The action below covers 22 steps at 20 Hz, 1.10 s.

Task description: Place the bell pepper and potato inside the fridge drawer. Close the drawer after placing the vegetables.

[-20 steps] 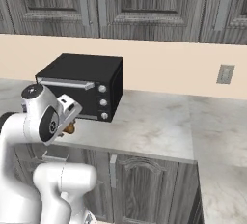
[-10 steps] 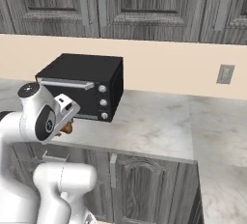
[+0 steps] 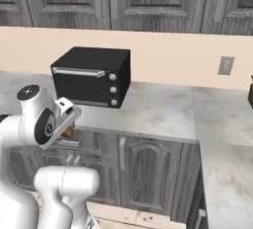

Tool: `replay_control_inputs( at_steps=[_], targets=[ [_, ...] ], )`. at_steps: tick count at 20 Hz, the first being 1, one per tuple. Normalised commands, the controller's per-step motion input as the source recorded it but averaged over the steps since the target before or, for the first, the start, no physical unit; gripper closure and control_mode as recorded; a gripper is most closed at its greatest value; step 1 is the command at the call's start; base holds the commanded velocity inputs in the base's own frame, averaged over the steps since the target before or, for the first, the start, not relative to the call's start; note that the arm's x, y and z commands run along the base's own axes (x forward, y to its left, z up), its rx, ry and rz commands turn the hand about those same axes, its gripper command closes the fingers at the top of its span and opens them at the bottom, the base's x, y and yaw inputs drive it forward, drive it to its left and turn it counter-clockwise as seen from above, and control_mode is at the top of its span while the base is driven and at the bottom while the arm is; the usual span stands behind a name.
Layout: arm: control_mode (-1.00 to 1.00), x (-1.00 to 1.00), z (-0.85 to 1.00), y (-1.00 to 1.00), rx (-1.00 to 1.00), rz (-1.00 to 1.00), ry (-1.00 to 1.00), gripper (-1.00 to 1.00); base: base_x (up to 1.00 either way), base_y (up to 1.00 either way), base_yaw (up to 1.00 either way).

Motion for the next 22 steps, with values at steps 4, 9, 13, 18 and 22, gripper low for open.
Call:
replay_control_inputs(
  at_steps=[4, 9, 13, 18, 22],
  targets=[
    [1.00, 0.00, 0.00, 0.00, 0.00, 0.00, 0.00, 1.00, -1.00, -0.17, 0.00],
    [1.00, 0.00, 0.00, 0.00, 0.00, 0.00, 0.00, 1.00, -1.00, -0.26, 0.00],
    [1.00, 0.00, 0.00, 0.00, 0.00, 0.00, 0.00, 1.00, -1.00, -0.59, 0.00],
    [1.00, 0.00, 0.00, 0.00, 0.00, 0.00, 0.00, 1.00, -1.00, -0.60, 0.00],
    [1.00, 0.00, 0.00, 0.00, 0.00, 0.00, 0.00, 1.00, -1.00, -0.21, 0.00]
  ],
)
